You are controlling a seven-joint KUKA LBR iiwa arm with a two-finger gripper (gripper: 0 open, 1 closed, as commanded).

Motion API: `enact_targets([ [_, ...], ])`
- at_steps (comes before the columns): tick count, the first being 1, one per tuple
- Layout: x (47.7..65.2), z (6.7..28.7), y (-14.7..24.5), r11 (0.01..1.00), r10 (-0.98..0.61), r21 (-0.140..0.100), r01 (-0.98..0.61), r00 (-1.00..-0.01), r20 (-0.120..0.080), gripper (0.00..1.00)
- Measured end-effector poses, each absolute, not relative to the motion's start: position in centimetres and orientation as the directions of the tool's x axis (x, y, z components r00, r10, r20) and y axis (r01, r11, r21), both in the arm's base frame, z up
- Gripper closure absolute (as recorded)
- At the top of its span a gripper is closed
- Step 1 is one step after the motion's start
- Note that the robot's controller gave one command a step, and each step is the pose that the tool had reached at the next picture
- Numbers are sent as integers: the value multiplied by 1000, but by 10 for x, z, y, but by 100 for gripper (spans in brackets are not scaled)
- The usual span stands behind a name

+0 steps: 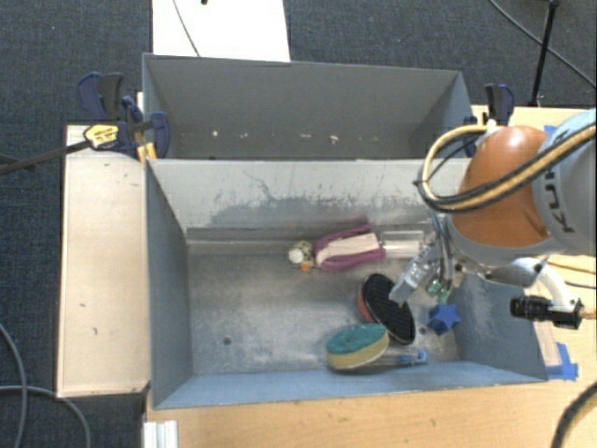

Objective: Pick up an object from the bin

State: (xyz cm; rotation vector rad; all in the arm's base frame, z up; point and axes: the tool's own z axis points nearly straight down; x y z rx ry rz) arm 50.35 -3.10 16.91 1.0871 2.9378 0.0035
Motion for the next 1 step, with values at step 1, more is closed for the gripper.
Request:
enact_targets([
  [1,502,165,-30,762,648,0,648,-762,-1,0],
])
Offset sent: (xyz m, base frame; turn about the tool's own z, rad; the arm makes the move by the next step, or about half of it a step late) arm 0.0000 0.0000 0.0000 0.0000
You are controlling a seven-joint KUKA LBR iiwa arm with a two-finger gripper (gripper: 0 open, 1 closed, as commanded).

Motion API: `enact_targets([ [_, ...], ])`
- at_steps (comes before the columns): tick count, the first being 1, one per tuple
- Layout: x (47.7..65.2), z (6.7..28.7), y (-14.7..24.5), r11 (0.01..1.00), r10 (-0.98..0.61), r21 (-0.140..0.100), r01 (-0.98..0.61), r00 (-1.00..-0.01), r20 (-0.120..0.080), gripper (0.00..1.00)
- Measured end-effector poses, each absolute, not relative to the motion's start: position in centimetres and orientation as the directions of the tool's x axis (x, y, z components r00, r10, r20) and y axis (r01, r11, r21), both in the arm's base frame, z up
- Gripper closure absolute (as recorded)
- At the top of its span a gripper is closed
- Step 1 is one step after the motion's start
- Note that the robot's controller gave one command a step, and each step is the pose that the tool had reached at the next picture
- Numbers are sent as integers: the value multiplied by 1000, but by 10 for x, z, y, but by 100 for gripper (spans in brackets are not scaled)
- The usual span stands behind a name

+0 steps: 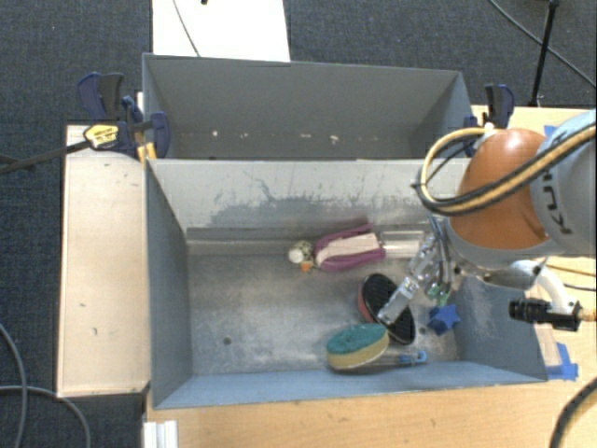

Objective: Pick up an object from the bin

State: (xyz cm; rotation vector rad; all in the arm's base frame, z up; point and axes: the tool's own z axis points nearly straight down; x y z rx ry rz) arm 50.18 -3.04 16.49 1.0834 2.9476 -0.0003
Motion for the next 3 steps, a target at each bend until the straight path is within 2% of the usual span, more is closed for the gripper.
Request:
enact_targets([
  [1,501,75,-24,759,651,17,651,-759,-24,0],
  [2,502,79,-24,761,649,17,648,-761,-23,100],
  [3,517,197,-26,732,681,7,681,-732,-8,100],
])
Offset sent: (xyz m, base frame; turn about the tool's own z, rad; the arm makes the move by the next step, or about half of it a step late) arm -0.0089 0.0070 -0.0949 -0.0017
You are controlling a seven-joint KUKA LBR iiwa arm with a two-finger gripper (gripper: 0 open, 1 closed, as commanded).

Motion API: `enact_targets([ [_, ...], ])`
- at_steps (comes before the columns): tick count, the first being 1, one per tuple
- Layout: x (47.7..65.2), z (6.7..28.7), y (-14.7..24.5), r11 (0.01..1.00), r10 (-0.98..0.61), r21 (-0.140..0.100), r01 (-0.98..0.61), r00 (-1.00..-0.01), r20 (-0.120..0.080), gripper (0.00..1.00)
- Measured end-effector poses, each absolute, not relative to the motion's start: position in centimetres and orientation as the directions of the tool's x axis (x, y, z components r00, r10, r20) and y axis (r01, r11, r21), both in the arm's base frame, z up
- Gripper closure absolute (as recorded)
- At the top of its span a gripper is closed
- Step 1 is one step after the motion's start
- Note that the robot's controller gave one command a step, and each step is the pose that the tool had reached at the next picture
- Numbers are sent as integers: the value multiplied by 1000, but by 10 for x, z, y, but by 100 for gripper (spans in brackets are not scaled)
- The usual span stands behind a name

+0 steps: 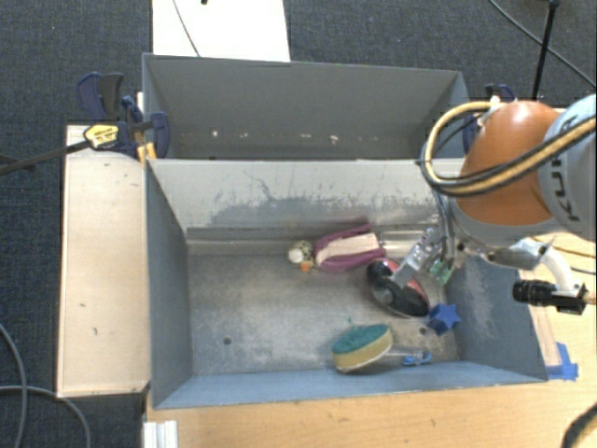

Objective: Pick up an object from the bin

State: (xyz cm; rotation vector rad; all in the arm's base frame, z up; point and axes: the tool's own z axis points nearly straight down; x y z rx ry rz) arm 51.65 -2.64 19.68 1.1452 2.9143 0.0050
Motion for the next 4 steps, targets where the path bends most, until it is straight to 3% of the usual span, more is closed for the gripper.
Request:
enact_targets([
  [1,505,304,2,728,685,8,685,-728,-7,100],
  [2,517,192,-33,795,607,-4,607,-795,3,100],
  [3,519,196,-31,797,603,1,603,-797,-2,0],
  [4,530,78,-19,971,239,2,239,-971,-2,0],
])
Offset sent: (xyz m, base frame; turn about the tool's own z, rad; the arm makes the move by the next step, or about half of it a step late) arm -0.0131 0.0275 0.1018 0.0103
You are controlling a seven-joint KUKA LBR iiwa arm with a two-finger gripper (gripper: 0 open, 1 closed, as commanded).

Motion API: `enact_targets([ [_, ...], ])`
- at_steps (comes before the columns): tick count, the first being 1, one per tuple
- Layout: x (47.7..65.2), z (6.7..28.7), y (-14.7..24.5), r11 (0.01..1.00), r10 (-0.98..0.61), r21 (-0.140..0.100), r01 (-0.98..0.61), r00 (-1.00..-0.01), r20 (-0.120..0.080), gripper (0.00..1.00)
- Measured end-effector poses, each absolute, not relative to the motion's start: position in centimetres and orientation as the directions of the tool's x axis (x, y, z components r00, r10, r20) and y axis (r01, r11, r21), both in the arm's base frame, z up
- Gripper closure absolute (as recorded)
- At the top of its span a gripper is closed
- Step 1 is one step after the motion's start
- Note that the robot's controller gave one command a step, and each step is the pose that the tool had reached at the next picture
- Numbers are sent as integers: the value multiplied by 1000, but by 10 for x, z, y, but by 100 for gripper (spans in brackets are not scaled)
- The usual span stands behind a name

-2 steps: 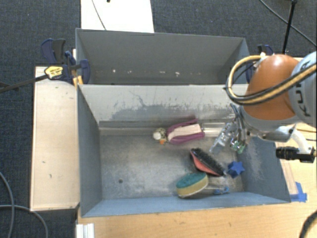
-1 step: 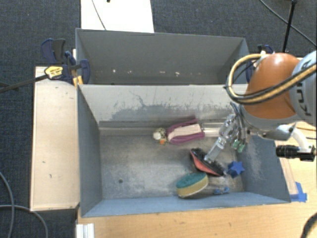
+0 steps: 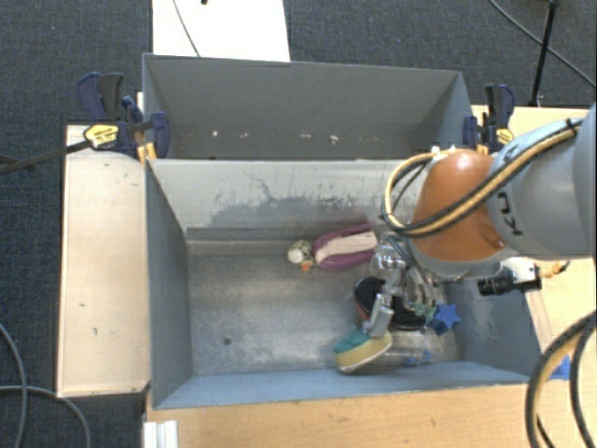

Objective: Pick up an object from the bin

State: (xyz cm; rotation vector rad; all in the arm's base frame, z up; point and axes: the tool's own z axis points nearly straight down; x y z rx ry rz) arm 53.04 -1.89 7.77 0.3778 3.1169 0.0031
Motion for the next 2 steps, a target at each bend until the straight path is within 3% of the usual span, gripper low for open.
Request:
enact_targets([
  [1,531,80,-18,971,241,5,241,-971,-3,100],
  [2,551,160,-39,897,-442,-3,-442,-897,-6,100],
])
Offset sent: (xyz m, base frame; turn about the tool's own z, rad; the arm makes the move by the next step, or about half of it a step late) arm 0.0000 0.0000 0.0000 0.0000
